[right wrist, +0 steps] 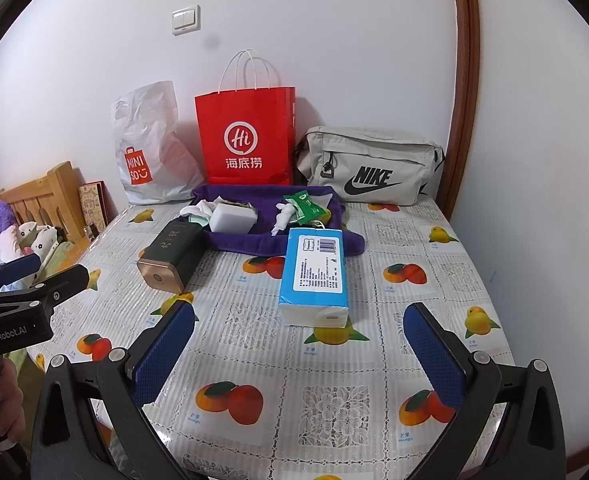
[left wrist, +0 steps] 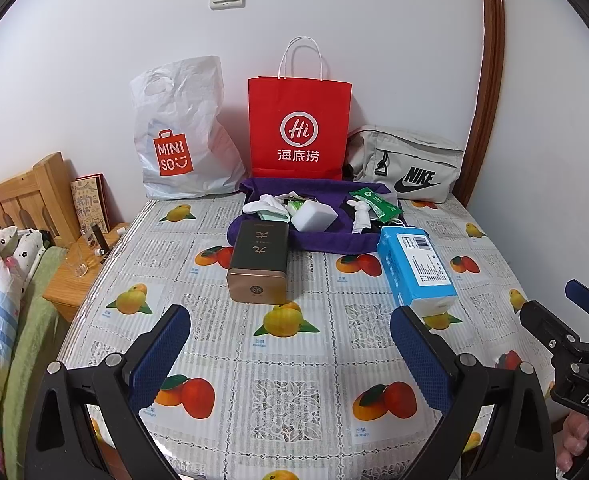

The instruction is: Organize soft objects

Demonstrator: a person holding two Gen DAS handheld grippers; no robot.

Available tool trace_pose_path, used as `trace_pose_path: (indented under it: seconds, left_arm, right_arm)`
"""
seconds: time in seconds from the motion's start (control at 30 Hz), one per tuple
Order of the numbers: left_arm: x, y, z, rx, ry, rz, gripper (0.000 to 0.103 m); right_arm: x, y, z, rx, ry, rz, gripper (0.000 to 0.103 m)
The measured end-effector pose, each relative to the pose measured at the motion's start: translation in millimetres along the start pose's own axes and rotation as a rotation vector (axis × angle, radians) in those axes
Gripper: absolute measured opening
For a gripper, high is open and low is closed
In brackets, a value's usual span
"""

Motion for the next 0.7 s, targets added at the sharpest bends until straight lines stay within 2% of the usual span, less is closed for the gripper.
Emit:
trace_pose_path:
  seconds: [0.7]
  left_arm:
    - [-6.6, 0.7, 3.7, 0.001, 0.006, -0.006, 0.101]
  right_arm:
    - [-0.8, 2.4, -0.4, 0.006, 0.002, -0.007, 0.103]
Point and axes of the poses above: each gripper's, at about its wrist camera, not at the fingertips, and x roughly against the way its jaws point, y to its left, z to its underside, the point moved 6 cm from there along -x, roughly the way its jaws point, and after that the axes turned 14 degrees about -y, right-handed, at the moved point
